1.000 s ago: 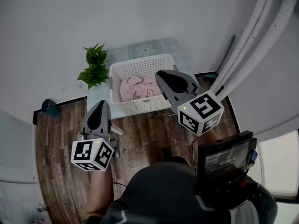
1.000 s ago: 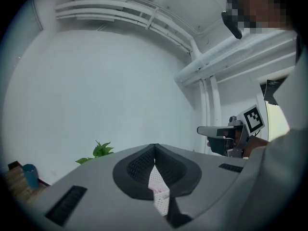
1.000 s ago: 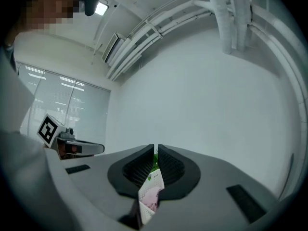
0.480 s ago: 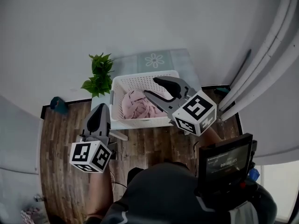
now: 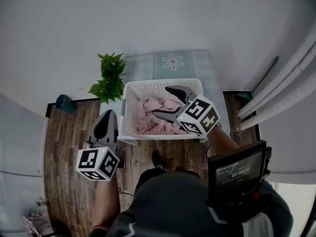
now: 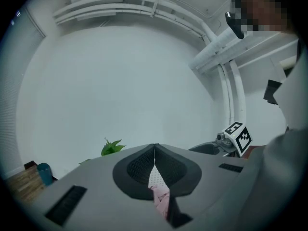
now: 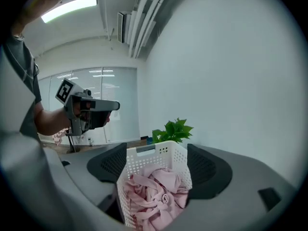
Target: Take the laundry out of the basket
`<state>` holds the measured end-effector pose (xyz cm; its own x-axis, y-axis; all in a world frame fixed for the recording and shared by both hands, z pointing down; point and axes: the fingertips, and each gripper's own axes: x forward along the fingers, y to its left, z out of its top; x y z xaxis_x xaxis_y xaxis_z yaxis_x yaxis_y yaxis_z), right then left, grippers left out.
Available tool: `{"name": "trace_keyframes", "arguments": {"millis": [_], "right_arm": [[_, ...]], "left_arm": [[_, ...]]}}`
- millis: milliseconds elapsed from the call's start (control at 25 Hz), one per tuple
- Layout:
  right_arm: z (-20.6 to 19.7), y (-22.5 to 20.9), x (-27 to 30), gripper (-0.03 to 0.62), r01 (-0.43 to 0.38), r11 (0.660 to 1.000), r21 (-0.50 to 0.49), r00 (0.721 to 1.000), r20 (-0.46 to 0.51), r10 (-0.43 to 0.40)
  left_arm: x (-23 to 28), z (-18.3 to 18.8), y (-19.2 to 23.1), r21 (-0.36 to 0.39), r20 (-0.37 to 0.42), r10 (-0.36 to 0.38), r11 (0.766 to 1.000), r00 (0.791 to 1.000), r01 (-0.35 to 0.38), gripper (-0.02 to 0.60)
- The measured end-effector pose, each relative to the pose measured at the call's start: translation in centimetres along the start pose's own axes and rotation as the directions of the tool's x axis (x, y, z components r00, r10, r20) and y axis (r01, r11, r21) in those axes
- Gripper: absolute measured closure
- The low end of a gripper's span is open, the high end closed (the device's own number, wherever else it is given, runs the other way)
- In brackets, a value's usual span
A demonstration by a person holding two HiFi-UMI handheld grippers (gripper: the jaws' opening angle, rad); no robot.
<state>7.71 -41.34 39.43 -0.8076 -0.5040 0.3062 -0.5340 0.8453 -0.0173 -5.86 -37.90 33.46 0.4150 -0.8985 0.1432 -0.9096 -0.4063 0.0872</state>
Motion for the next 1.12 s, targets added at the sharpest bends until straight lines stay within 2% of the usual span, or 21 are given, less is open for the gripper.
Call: {"name": "trace_keyframes", "arguments": {"millis": [160, 320, 440, 680, 800, 920, 1120], "right_arm": [[-3.8, -0.7, 3.7, 0.152, -0.089, 0.995, 0.052, 0.989, -0.112, 0.095], [-9.2, -2.6, 8.3, 0.132, -0.127, 0.989, 0.071, 0.949, -0.28, 0.142], [-11.6, -2.1, 9.1, 0.129, -0.159, 0.986, 0.052, 0.914, -0.369, 0.167], [-14.8, -1.8, 10.3, 0.115, -0.167, 0.982, 0.09, 0.855, -0.483, 0.19], [-17.8, -2.0, 11.4, 0.091, -0.163, 0.981, 0.103, 0.8, -0.568, 0.192], [-20.3, -1.7, 12.3, 0.079, -0.179, 0.97, 0.168, 0.751, -0.614, 0.244], [-22.5, -1.8, 13.7, 0.08, -0.155, 0.973, 0.168, 0.737, -0.637, 0.227]], "left_arm": [[2.0, 0.0, 2.8, -0.005, -0.002, 0.001, 1.0, 1.0, -0.001, 0.571], [5.1, -1.3, 6.2, -0.024, -0.027, -0.003, 1.0, 1.0, 0.002, 0.571], [5.7, -1.8, 6.4, -0.029, -0.046, -0.022, 0.999, 0.999, 0.021, 0.571], [5.9, -1.7, 5.9, -0.036, -0.048, -0.051, 0.998, 0.998, 0.049, 0.571], [6.6, -1.9, 6.7, -0.043, -0.05, -0.052, 0.998, 0.997, 0.05, 0.571], [7.2, -2.0, 7.5, -0.045, -0.052, -0.05, 0.998, 0.997, 0.048, 0.571], [7.2, -2.7, 8.2, -0.058, -0.064, -0.051, 0.997, 0.997, 0.048, 0.571]]}}
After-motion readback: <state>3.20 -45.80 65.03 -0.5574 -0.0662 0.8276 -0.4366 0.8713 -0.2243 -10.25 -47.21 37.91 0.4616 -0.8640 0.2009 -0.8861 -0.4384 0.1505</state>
